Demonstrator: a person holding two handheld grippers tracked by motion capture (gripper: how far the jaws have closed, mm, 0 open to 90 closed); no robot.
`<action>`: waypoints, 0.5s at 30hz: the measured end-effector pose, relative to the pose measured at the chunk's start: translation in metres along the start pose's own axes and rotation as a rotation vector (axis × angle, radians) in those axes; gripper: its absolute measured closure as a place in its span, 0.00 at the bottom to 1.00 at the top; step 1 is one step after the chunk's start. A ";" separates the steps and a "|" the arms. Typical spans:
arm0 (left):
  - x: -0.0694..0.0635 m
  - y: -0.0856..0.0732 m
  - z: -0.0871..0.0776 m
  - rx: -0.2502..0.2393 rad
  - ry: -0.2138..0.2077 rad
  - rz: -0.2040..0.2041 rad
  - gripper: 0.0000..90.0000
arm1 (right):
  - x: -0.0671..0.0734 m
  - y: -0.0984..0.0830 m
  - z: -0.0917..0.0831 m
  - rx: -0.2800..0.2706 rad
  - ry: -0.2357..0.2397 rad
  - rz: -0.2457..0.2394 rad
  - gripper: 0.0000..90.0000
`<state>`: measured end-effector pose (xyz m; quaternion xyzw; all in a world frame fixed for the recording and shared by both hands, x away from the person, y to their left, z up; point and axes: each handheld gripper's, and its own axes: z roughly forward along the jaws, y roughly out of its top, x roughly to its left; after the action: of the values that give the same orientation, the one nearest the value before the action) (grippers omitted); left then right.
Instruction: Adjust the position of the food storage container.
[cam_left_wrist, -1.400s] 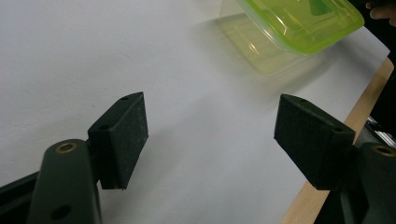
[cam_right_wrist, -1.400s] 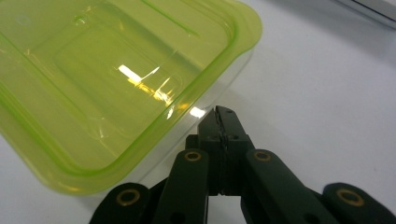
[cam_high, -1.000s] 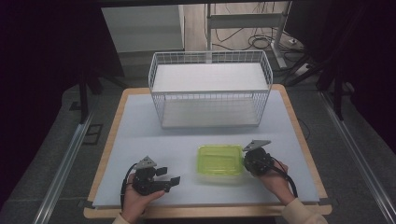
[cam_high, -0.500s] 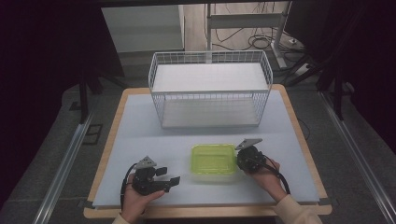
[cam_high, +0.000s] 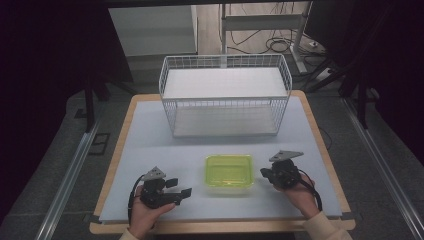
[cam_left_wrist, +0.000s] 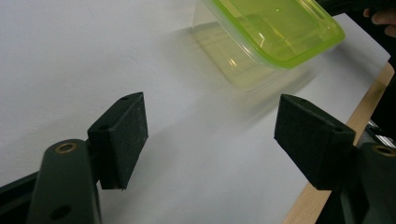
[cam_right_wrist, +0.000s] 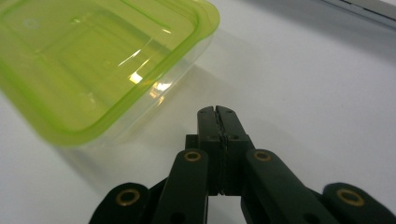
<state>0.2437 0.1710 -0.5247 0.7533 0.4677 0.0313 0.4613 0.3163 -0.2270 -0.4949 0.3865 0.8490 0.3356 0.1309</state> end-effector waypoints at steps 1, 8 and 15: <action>0.000 0.000 0.000 -0.001 0.000 0.000 0.29 | -0.002 -0.002 -0.003 -0.011 0.005 0.008 0.98; 0.001 0.001 -0.002 -0.007 0.000 -0.009 0.29 | -0.013 -0.013 -0.015 -0.085 0.097 0.085 0.73; 0.001 0.004 -0.004 -0.017 -0.007 -0.032 0.29 | -0.018 -0.012 -0.019 -0.149 0.204 0.177 0.42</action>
<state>0.2451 0.1734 -0.5200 0.7419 0.4778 0.0256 0.4698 0.3128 -0.2551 -0.4896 0.4130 0.7932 0.4455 0.0421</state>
